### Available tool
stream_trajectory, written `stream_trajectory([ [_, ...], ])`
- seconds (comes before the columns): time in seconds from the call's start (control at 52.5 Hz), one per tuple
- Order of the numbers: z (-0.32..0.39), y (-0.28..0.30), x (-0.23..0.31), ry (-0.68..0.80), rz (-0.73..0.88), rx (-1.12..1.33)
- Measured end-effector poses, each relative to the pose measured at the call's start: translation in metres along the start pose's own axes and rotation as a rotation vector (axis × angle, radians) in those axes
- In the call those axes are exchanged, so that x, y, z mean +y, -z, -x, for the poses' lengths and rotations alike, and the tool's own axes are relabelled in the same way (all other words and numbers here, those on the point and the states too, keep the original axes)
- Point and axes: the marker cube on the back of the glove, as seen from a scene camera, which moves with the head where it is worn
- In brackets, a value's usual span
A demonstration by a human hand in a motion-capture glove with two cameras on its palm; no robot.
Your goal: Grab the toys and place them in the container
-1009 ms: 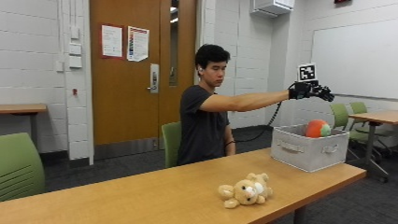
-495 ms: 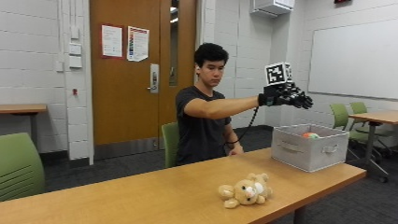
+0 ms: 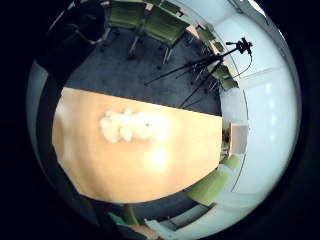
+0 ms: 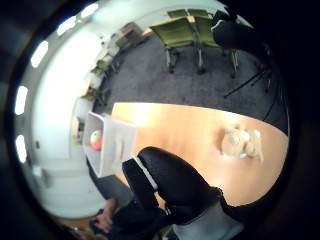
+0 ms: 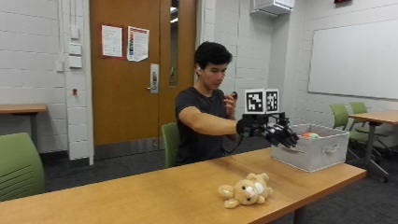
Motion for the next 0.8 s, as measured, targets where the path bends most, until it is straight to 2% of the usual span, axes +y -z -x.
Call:
stream_trajectory([
  [0.286, -0.053, -0.085, 0.002, -0.128, 0.044, -0.001],
  [0.8, -0.072, -0.154, 0.021, -0.198, 0.250, -0.090],
])
